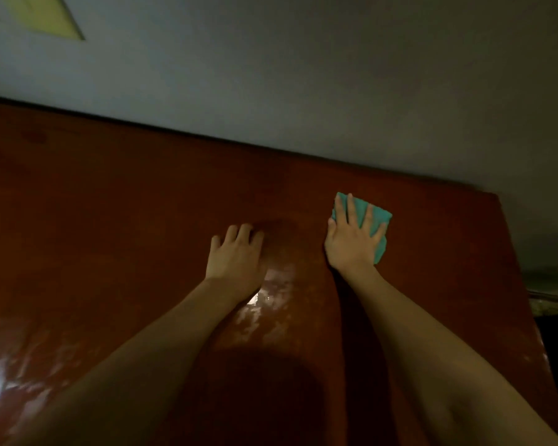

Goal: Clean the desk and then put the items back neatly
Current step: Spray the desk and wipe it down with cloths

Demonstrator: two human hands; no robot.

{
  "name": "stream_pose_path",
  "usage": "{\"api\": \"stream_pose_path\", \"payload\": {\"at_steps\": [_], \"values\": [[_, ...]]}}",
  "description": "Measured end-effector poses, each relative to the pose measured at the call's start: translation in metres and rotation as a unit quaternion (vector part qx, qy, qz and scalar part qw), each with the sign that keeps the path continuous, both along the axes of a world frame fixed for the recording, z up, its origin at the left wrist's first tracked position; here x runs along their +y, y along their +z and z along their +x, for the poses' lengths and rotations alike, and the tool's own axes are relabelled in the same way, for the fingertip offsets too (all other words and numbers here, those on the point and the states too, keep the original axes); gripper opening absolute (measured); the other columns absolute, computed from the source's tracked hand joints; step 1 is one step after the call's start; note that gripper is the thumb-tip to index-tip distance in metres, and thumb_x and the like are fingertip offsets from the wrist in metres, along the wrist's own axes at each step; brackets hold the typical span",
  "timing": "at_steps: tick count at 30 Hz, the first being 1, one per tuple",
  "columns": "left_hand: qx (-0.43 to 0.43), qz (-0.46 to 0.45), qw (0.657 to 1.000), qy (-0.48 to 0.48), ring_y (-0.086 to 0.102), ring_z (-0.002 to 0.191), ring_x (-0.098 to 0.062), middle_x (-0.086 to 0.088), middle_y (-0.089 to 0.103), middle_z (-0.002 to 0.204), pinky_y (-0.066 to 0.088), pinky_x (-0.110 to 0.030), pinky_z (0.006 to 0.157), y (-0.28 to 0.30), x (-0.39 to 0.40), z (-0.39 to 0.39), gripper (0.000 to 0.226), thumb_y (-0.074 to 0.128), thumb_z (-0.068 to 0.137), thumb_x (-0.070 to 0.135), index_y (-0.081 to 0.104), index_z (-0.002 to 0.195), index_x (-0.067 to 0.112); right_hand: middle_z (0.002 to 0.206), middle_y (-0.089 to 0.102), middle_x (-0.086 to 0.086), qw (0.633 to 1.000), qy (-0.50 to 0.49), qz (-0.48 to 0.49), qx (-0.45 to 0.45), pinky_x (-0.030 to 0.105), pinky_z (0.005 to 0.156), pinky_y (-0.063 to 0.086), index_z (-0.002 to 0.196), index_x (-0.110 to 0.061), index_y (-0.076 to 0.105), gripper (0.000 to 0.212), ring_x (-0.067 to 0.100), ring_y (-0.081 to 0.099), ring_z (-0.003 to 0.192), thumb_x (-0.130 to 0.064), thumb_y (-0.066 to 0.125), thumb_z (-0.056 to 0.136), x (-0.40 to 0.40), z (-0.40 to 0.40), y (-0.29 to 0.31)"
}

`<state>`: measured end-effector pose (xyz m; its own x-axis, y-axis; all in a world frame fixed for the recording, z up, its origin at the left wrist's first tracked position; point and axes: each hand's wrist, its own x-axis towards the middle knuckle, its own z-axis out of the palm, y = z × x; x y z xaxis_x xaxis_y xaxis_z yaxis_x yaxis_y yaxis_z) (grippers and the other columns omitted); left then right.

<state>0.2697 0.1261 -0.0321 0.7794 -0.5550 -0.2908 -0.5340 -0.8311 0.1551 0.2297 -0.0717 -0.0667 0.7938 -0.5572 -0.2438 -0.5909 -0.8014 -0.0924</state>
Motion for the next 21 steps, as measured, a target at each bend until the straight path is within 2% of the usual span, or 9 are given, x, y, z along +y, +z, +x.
{"api": "stream_pose_path", "payload": {"at_steps": [10,21], "values": [[-0.001,0.000,0.994,0.108,0.024,0.136,-0.024,-0.003,0.024,0.149,0.026,-0.041,0.109,-0.003,0.167,0.064,0.055,0.040,0.096,0.035,0.025,0.146,0.021,0.159,-0.010,-0.007,0.992,0.129,-0.007,-0.012,0.059,0.114,-0.008,0.151,-0.032,-0.007,0.053,0.031,-0.013,0.146,-0.040,0.012,0.102,0.190,0.109,-0.001],[-0.021,0.005,0.978,0.205,0.023,0.136,-0.026,-0.005,0.024,0.150,0.027,-0.040,0.106,-0.008,0.362,0.113,0.056,0.038,0.096,0.036,0.023,0.148,0.021,0.160,-0.009,-0.005,0.964,0.262,-0.021,-0.023,0.062,0.113,-0.005,0.151,-0.031,-0.007,0.054,0.034,-0.011,0.145,-0.041,0.013,0.102,0.411,0.229,-0.008]]}}
